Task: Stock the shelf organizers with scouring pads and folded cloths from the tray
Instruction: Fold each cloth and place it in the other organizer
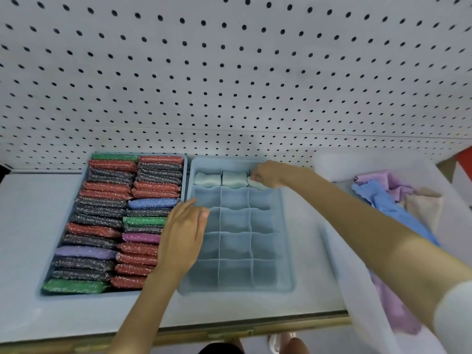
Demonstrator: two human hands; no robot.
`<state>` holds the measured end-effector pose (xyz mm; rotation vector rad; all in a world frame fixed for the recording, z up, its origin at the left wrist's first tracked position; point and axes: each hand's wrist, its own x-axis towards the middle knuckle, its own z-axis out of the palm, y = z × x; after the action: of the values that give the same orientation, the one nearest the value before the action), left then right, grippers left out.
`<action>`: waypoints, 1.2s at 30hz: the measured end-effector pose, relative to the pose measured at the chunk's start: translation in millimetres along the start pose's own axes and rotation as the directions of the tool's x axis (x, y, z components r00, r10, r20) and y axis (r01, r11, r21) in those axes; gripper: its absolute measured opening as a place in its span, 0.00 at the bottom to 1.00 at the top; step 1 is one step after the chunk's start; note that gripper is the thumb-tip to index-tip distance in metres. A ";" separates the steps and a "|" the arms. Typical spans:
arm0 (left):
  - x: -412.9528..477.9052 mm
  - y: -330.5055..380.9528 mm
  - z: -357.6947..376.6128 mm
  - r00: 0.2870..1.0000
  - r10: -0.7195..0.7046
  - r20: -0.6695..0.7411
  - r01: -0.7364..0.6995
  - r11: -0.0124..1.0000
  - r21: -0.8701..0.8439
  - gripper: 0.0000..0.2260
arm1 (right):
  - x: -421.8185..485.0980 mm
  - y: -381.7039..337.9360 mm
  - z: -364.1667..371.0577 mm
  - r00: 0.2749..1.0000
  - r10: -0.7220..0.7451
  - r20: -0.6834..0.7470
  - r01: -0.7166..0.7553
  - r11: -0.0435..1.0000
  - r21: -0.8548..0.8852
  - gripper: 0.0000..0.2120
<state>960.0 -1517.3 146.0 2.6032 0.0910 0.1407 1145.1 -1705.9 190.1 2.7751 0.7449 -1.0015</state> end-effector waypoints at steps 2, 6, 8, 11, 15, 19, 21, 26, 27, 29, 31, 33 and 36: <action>2.1 3.2 -0.7 1.000 -0.030 0.002 0.030 0.999 -0.024 0.26 | -6.9 -0.6 -5.1 1.000 0.017 0.012 -0.017 1.000 0.018 0.20; 7.0 34.6 -1.0 0.997 -0.071 0.006 0.071 0.996 -0.054 0.22 | -35.4 17.3 -11.0 0.971 0.006 -0.238 0.068 0.951 0.303 0.17; 10.6 65.9 4.0 0.999 -0.040 0.008 0.040 0.990 -0.136 0.19 | -64.2 41.1 -10.9 0.931 0.023 -0.365 0.152 0.882 0.445 0.16; 6.9 136.6 22.2 0.998 0.009 0.063 0.017 0.912 -0.409 0.19 | -115.7 94.5 4.7 0.877 0.118 -0.466 0.219 0.765 0.606 0.08; -14.9 233.1 67.3 0.985 0.124 0.118 -0.043 0.845 -0.532 0.19 | -182.6 178.9 64.3 0.844 0.323 -0.429 0.248 0.474 0.845 0.06; -30.7 274.1 108.3 0.984 0.090 0.155 -0.011 0.894 -0.448 0.21 | -221.0 246.6 134.1 0.850 0.401 -0.341 0.042 0.594 0.804 0.08; -32.8 281.7 115.5 0.994 0.063 0.092 -0.027 0.937 -0.349 0.25 | -224.2 272.6 153.8 0.825 0.458 -0.331 -0.019 0.608 0.794 0.10; -29.7 281.5 120.5 0.995 0.076 0.065 -0.064 0.982 -0.176 0.37 | -179.7 296.6 167.8 0.826 0.372 -0.424 0.014 0.738 0.675 0.10; -29.5 282.2 120.0 0.995 0.072 0.070 -0.060 0.985 -0.160 0.37 | -169.0 297.0 167.8 0.824 0.368 -0.432 0.006 0.756 0.655 0.13; -30.8 285.2 119.6 0.996 0.063 0.060 -0.055 0.989 -0.137 0.36 | -154.1 297.6 164.0 0.822 0.382 -0.421 -0.035 0.773 0.633 0.17; -33.1 288.4 119.4 0.998 0.032 0.045 -0.026 0.990 -0.135 0.32 | -146.6 302.1 158.0 0.837 0.381 -0.392 -0.034 0.753 0.657 0.16; -34.0 290.1 119.5 0.999 -0.004 0.037 0.009 0.989 -0.145 0.29 | -143.5 310.4 153.0 0.855 0.389 -0.343 -0.013 0.677 0.735 0.10; -34.8 290.9 120.4 0.999 -0.038 0.029 0.042 0.987 -0.155 0.27 | -149.3 317.4 150.8 0.913 0.338 -0.229 -0.005 0.570 0.821 0.20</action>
<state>950.6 -1831.0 188.6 2.4447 0.1182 0.0962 1111.0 -2083.3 143.1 3.8085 -0.0758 -0.9499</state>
